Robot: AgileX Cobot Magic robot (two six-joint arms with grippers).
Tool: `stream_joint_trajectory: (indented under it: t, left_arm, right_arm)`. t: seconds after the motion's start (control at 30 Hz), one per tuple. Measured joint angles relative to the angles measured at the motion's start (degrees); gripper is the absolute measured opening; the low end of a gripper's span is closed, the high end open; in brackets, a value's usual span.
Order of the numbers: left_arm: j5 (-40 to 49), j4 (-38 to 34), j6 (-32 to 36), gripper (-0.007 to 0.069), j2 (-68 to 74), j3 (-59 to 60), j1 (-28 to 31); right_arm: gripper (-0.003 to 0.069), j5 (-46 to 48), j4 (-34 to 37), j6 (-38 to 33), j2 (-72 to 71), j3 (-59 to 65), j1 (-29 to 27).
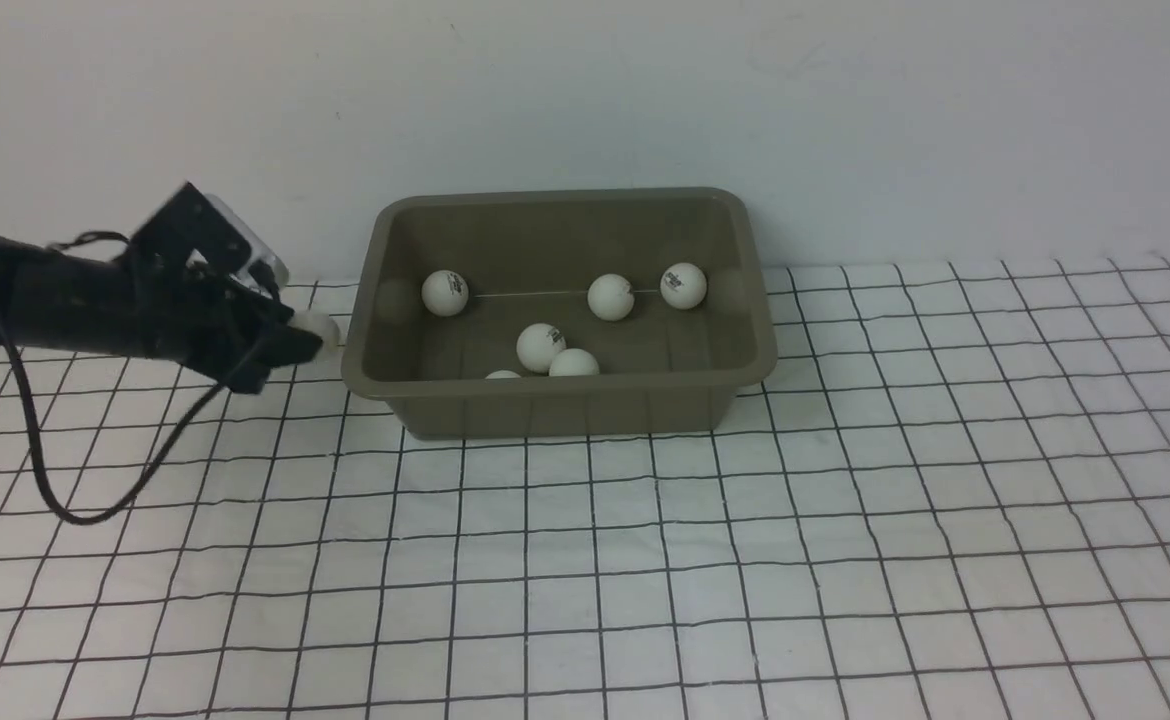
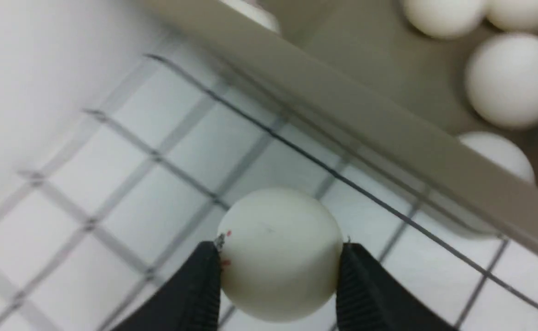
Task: Put the table tennis balls into the box on the white checkered tablecloth.
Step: 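Reach for and grasp a ping pong ball on the table beside the basket, then drop the ball into the bin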
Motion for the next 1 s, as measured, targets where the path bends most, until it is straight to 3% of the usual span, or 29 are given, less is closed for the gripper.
stream_joint_trajectory:
  t: [0.07, 0.17, 0.33, 0.47, 0.57, 0.8, 1.0]
  left_arm:
    - [2.1, 0.2, -3.8, 0.029, -3.3, 0.0, 1.3]
    - [5.5, -1.2, -3.5, 0.029, -4.5, 0.0, 1.3]
    - [11.4, -9.3, 3.4, 0.029, -4.7, 0.0, -3.5]
    - [6.3, -9.6, 7.4, 0.029, -3.6, 0.0, -9.8]
    - [-2.3, -4.4, 7.6, 0.0292, -3.3, 0.0, -14.0]
    - [-10.1, -0.2, -5.8, 0.0475, -7.4, 0.1, -13.5]
    - [-12.9, 9.2, -18.1, 0.0477, -19.8, 0.1, -12.8]
  right_arm:
    - [0.0388, 0.0, 0.0, 0.0, 0.0, 0.0, 0.0]
    - [0.0388, 0.0, 0.0, 0.0, 0.1, 0.0, 0.0]
    - [0.0388, 0.0, 0.0, 0.0, 0.1, 0.0, 0.0]
    - [0.0388, 0.0, 0.0, 0.0, 0.1, 0.0, 0.0]
    - [0.0388, 0.0, 0.0, 0.0, 0.1, 0.0, 0.0]
    - [0.0388, -0.2, 0.0, 0.0, 0.1, 0.0, 0.0]
    - [0.0388, -0.9, -0.6, 0.0, -0.1, -0.9, 0.0]
